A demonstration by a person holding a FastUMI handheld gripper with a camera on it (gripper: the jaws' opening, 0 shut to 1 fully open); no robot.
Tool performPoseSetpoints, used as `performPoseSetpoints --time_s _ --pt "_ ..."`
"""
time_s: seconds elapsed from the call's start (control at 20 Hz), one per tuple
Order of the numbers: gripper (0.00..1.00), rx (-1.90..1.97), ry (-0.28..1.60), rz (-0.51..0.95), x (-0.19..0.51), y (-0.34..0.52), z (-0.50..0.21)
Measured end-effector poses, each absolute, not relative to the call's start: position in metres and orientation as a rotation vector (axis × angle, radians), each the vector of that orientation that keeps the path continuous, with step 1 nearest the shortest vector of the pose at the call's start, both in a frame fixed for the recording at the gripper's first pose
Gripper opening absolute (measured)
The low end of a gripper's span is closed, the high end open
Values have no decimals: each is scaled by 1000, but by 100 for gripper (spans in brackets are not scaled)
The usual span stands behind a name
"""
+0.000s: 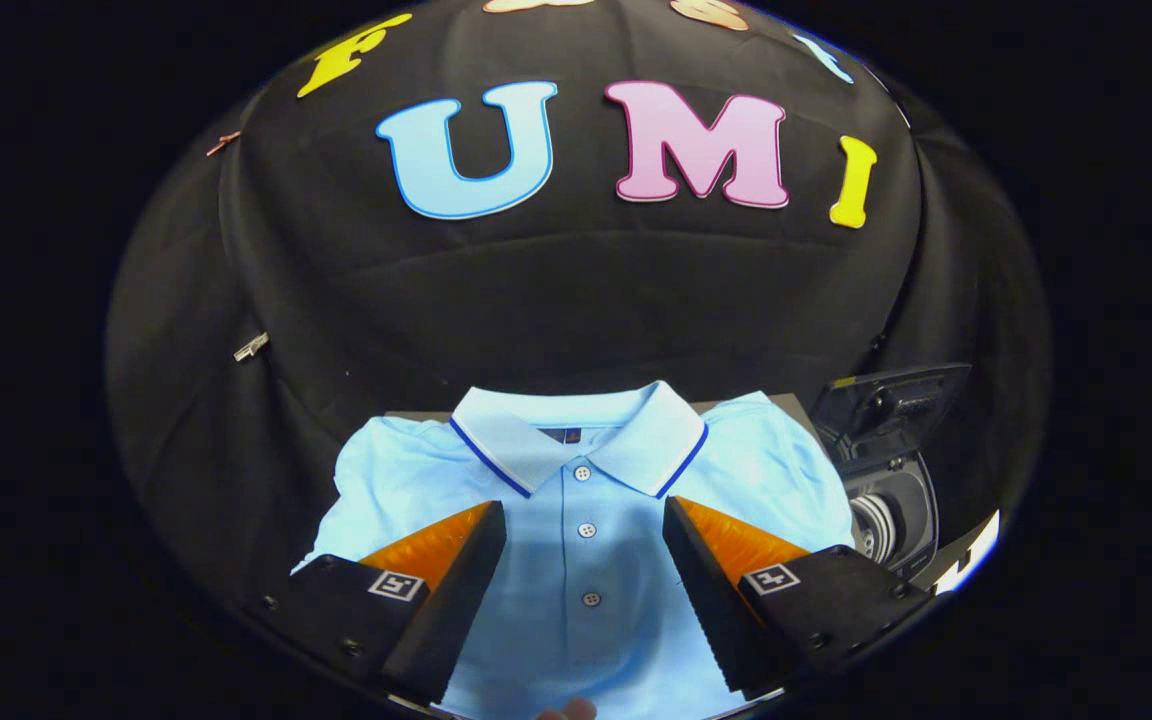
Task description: Put the clothes into the washing machine and then close the washing machine lid.
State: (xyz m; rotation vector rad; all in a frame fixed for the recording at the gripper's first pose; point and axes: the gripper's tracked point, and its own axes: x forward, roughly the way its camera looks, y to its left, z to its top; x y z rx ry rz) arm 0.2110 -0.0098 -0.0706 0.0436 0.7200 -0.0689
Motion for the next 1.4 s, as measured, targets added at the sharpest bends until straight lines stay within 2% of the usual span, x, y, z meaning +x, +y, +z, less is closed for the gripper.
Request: performPoseSetpoints --time_s 0.3,0.85,0.9,1.0,1.05,1.15,1.4 --pt "100 13 863 -89 216 -14 -95" --pt "99 -13 1105 -132 218 -18 -99" --pt "98 -16 1107 -137 219 -22 -99" --pt "88 -13 1109 -137 218 -26 -97" --pt "78 -17 1107 -137 218 -28 -96" --pt "67 -14 1110 -136 219 -30 -97" --pt "66 -22 1114 -120 219 -33 -98"
